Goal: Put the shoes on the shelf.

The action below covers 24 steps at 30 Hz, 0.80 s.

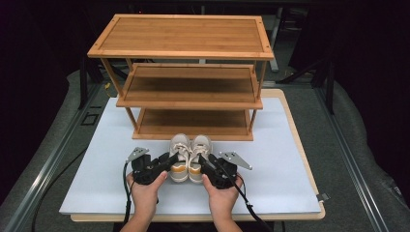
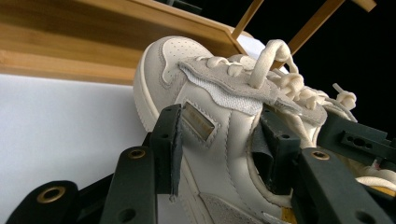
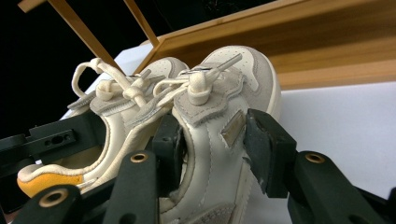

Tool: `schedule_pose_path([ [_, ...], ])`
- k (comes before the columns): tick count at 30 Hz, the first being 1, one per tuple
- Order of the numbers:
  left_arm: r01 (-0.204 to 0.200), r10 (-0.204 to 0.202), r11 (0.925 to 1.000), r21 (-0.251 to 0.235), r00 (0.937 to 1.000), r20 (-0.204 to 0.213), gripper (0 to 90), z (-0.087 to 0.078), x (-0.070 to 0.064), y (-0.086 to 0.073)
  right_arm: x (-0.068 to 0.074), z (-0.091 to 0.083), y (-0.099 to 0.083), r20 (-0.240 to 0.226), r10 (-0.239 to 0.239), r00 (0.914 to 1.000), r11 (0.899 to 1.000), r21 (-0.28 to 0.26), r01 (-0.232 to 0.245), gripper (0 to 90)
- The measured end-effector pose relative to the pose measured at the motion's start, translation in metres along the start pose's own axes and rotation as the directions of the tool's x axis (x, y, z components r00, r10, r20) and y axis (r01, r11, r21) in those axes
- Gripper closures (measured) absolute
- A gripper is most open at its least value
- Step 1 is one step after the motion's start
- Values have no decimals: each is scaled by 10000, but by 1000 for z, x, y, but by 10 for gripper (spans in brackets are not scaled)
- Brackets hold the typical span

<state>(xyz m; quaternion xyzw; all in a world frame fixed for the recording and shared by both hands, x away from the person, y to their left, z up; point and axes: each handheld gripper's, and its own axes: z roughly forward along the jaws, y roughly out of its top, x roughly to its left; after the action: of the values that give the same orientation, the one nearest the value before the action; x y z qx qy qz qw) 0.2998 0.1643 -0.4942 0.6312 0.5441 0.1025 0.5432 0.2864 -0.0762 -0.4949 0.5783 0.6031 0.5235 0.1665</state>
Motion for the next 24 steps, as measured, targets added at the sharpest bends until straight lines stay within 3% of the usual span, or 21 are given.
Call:
schedule_pose_path([
  [10, -154, 154, 9999, 16, 9999, 65, 564, -10, -9, 25, 10, -8, 20, -88, 7, 10000, 9999, -148, -8, 578],
  [15, -178, 178, 9998, -16, 9998, 89, 564, -14, -13, 32, 15, -10, 27, -220, -28, 9998, 9997, -244, 23, 577],
  [17, -210, 211, 9998, -37, 9997, 110, 564, -16, -15, 35, 16, -14, 32, -264, -156, 9995, 9999, -48, 155, 577],
  [19, -217, 218, 9997, -84, 9997, 128, 564, -18, -17, 38, 19, -15, 35, -46, -197, 9998, 9997, -168, 197, 577],
  [24, -314, 315, 9995, -20, 9995, 66, 564, -24, -23, 46, 23, -21, 41, -159, -163, 9997, 9996, -249, 159, 577],
])
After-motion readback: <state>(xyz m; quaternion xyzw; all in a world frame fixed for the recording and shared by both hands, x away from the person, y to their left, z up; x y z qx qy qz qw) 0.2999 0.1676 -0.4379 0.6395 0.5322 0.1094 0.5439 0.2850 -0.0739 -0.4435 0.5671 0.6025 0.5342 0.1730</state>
